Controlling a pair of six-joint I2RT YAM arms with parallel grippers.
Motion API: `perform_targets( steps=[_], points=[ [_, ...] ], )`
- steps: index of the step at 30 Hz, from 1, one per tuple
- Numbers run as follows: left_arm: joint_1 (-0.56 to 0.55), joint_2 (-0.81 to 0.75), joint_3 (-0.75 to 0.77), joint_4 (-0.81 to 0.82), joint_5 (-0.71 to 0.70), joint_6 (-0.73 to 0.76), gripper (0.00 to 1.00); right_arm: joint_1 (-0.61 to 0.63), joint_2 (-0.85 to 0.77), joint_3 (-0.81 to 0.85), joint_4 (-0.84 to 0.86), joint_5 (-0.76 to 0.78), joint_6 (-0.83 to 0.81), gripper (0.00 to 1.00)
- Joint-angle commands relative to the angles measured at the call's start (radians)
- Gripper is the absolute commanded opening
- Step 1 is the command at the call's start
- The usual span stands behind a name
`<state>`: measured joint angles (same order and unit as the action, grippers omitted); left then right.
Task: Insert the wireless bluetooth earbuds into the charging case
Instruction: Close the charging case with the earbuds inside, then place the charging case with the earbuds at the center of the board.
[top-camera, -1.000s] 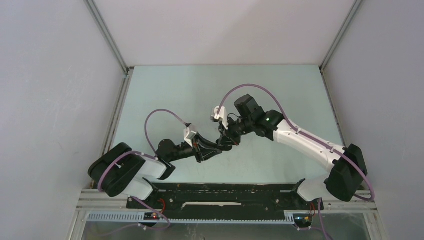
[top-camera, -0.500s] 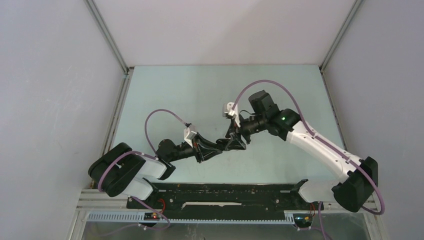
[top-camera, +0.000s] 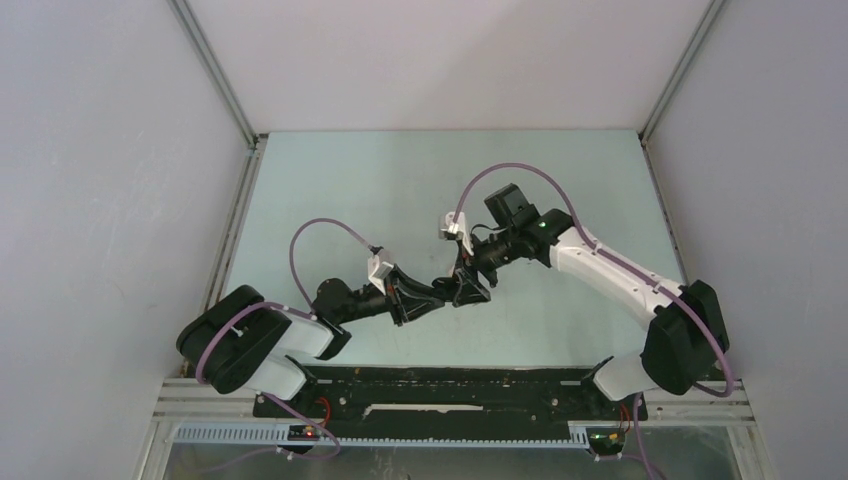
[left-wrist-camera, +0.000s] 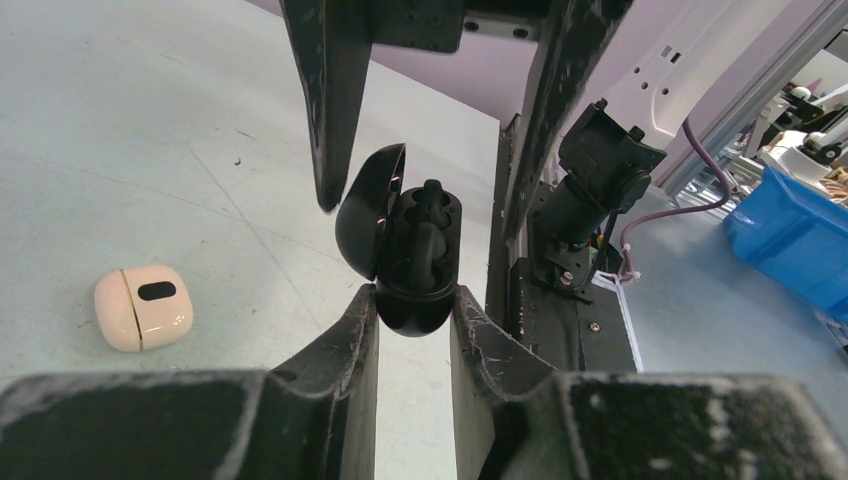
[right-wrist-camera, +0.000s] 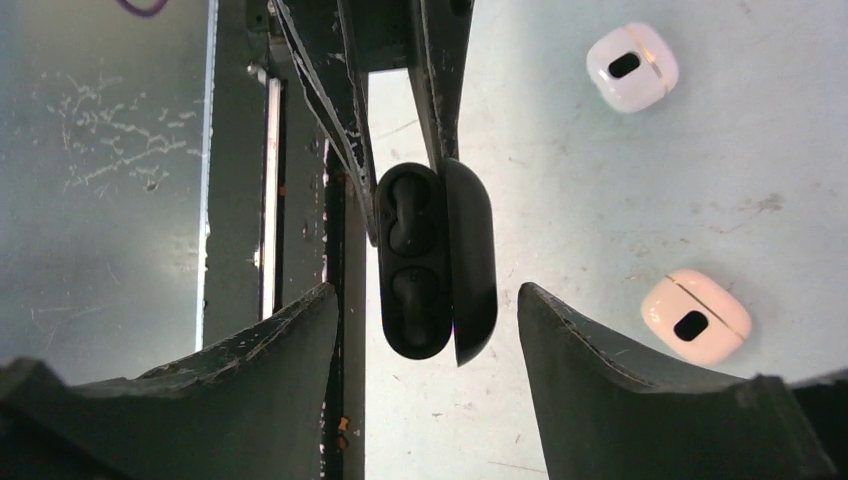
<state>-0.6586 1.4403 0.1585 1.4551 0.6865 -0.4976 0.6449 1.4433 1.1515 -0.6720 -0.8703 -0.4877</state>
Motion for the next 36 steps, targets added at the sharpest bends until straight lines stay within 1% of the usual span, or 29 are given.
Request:
perform_targets(
  steps=[1, 5, 7, 8, 9, 10, 11, 12, 13, 14, 15, 17, 19, 20, 21, 23, 24, 25, 26, 28, 31, 34, 36],
  points=[
    [0.002, 0.005, 0.006, 0.050, -0.016, -0.006, 0.00, 0.058, 0.003, 0.002, -0.029, -0.007, -0.053, 0.69],
    [0.016, 0.018, 0.013, 0.029, -0.042, -0.022, 0.00, 0.159, -0.106, -0.002, -0.131, 0.115, -0.107, 0.77],
    [0.023, 0.019, 0.011, 0.023, -0.044, -0.024, 0.00, 0.133, -0.221, -0.046, -0.103, 0.199, -0.093, 0.78],
    [0.023, 0.017, 0.009, 0.020, -0.046, -0.023, 0.00, 0.090, -0.285, -0.085, -0.035, 0.260, -0.053, 0.78],
    [0.023, 0.017, 0.010, 0.018, -0.048, -0.023, 0.00, 0.020, -0.338, -0.123, 0.055, 0.330, -0.001, 0.79],
    [0.023, 0.020, 0.011, 0.015, -0.047, -0.022, 0.00, -0.076, -0.381, -0.161, 0.147, 0.393, 0.070, 0.80],
    [0.023, 0.023, 0.014, 0.011, -0.048, -0.022, 0.00, -0.188, -0.408, -0.206, 0.247, 0.364, 0.153, 0.82],
    [0.023, 0.028, 0.018, 0.007, -0.048, -0.023, 0.00, -0.365, -0.425, -0.253, 0.344, 0.273, 0.244, 0.84],
    [0.024, 0.038, 0.023, -0.001, -0.051, -0.026, 0.00, -0.474, -0.417, -0.299, 0.423, 0.186, 0.323, 0.85],
    [0.022, 0.051, 0.036, -0.015, -0.061, -0.038, 0.00, -0.530, -0.397, -0.320, 0.457, 0.121, 0.349, 0.85],
    [0.022, 0.062, 0.053, -0.038, -0.070, -0.059, 0.00, -0.558, -0.380, -0.316, 0.435, 0.103, 0.327, 0.86],
    [0.010, 0.072, 0.097, -0.095, -0.090, -0.123, 0.00, -0.586, -0.376, -0.308, 0.379, 0.102, 0.290, 0.87],
    [-0.032, 0.055, 0.153, -0.189, -0.149, -0.149, 0.00, -0.613, -0.386, -0.310, 0.373, 0.101, 0.311, 0.90],
    [-0.062, 0.038, 0.194, -0.280, -0.200, -0.136, 0.00, -0.625, -0.392, -0.309, 0.381, 0.102, 0.336, 0.97],
    [-0.092, 0.013, 0.242, -0.420, -0.276, -0.108, 0.00, -0.634, -0.400, -0.309, 0.386, 0.103, 0.362, 0.99],
    [-0.164, -0.022, 0.350, -0.762, -0.497, -0.069, 0.00, -0.636, -0.427, -0.306, 0.384, 0.125, 0.379, 1.00],
    [-0.177, -0.014, 0.406, -0.817, -0.564, -0.073, 0.00, -0.636, -0.442, -0.306, 0.378, 0.146, 0.373, 1.00],
    [-0.179, 0.003, 0.424, -0.829, -0.579, -0.098, 0.00, -0.636, -0.458, -0.306, 0.372, 0.165, 0.366, 1.00],
    [-0.180, 0.028, 0.456, -0.835, -0.587, -0.154, 0.00, -0.636, -0.478, -0.308, 0.370, 0.192, 0.361, 1.00],
    [-0.180, 0.078, 0.502, -0.852, -0.597, -0.223, 0.00, -0.668, -0.504, -0.317, 0.379, 0.242, 0.368, 1.00],
    [-0.187, 0.171, 0.564, -0.862, -0.576, -0.327, 0.04, -0.679, -0.532, -0.324, 0.404, 0.352, 0.397, 1.00],
    [-0.204, 0.267, 0.619, -0.836, -0.556, -0.419, 0.08, -0.685, -0.535, -0.326, 0.413, 0.386, 0.399, 1.00],
    [-0.223, 0.328, 0.664, -0.834, -0.546, -0.451, 0.10, -0.685, -0.530, -0.326, 0.412, 0.379, 0.396, 1.00]
  ],
)
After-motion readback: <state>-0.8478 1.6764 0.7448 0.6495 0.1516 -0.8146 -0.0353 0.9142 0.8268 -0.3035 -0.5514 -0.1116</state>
